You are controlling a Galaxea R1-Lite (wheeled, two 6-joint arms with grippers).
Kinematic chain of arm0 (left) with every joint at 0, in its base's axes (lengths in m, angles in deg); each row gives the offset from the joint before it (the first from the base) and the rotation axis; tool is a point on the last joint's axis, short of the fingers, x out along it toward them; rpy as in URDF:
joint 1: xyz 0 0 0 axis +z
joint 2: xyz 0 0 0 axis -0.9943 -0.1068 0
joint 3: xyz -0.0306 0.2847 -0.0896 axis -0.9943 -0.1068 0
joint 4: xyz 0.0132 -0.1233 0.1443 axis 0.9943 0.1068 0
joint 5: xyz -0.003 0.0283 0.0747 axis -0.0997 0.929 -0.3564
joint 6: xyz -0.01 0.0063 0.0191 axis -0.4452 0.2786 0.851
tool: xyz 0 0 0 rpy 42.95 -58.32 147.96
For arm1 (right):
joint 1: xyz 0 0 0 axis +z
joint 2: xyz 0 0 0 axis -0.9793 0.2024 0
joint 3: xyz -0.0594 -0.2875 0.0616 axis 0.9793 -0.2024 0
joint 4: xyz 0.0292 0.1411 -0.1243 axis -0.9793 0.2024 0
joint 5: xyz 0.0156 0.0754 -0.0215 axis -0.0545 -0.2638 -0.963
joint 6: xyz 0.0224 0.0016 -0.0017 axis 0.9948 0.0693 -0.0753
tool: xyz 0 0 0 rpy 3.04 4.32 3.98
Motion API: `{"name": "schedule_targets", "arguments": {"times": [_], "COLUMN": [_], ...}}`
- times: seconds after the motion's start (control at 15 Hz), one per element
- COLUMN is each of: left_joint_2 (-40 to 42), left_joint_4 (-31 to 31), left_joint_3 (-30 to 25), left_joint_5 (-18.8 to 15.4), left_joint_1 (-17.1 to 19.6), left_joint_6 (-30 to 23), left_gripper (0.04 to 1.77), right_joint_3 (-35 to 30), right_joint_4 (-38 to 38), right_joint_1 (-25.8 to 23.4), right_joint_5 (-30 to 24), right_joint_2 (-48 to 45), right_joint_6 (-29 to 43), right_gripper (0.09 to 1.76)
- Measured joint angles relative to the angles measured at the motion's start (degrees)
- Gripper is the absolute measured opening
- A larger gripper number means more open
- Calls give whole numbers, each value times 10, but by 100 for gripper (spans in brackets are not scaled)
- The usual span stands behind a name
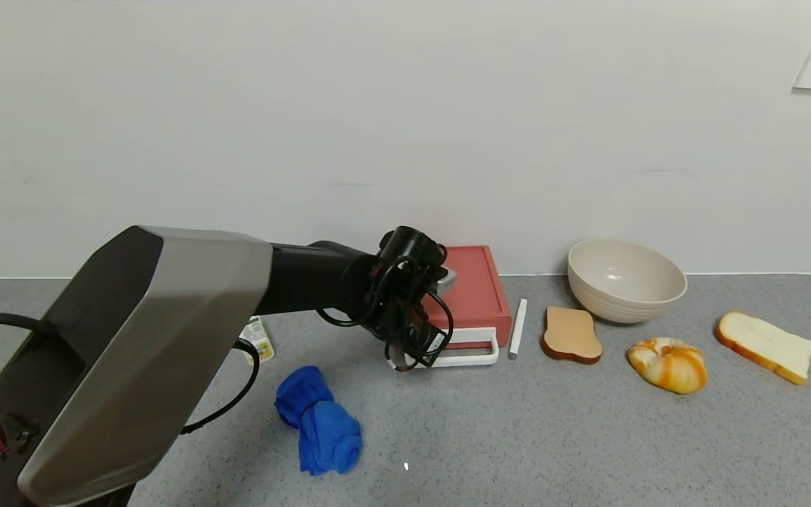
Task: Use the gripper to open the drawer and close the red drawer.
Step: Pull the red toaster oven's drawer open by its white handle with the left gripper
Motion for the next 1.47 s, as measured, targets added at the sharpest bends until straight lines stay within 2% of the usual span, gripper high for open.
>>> {"name": "schedule_targets", "arguments": {"times": [0.47,1.0,1.47], "left_joint_2": [-10,-3,25], "left_joint_4": [3,50,44], "left_joint_3": [-4,-12,-69], "left_joint_5": [0,0,2], "left_joint_1": [-2,-16,-35], "left_joint_6": [-14,-81,-138], "left_gripper": [11,11,11], "right_joint_3": [0,0,0], "right_joint_4": [0,0,0], "right_joint_1": [0,0,0], "right_joint_5": [0,0,0], "right_joint_2": [0,0,0], "right_joint_6": [0,0,0], "right_gripper": [170,171,171]}}
